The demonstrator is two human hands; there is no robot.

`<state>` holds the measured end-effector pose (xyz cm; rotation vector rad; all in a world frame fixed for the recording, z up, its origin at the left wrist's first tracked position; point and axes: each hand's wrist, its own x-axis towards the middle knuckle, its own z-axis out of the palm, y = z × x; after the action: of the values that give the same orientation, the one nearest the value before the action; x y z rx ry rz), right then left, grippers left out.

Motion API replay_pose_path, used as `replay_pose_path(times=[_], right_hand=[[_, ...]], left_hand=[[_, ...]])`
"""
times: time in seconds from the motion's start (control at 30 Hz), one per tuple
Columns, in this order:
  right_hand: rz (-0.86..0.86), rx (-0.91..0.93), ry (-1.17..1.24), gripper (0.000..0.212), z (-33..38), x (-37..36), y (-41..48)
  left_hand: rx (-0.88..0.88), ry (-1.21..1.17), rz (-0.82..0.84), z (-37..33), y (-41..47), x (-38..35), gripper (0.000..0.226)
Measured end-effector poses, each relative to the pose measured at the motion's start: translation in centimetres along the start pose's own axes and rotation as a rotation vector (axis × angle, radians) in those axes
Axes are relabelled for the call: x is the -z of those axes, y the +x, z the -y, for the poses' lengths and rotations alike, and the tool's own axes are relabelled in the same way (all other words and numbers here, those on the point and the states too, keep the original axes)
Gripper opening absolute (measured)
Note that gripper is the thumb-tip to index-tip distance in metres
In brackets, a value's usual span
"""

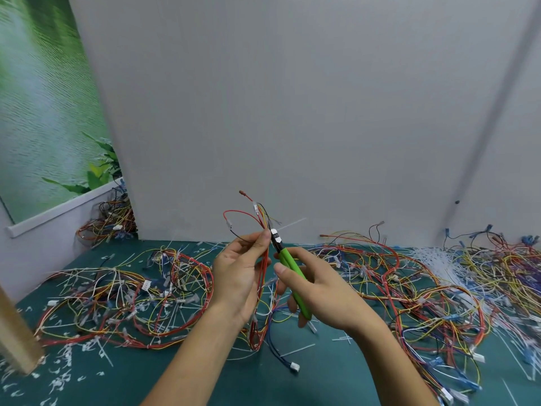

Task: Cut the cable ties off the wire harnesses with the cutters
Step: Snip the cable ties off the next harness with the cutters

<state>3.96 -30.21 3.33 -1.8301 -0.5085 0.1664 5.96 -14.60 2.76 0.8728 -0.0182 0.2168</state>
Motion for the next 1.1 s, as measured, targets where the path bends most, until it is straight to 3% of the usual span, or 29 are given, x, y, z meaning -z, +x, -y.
replay_pose_path(times=[0.37,0.67,0.97,1.1], right_hand=[[-0.072,0.035,-0.034,0.016,-0.2,-0.7,0.4],[-0.068,-0.005,0.062,0.014,-0.3,-1.7,0.7],[0.017,-0.065,0.134,0.033,0.0,-2.3,0.4],[-0.015,-0.024,0.069,0.029,-0.1,-2.1,0.4]], left_hand=[[0.042,0.028,-0.014,-0.2,0.4,0.3,0.021],[0.042,0.077,-0.026,-0.5,0.5,0.6,0.02],[0.061,0.036,-0.026,-0.6,0.4,0.5,0.017],[0.079,0.036,0.017,-0.8,0.4,0.7,0.017]])
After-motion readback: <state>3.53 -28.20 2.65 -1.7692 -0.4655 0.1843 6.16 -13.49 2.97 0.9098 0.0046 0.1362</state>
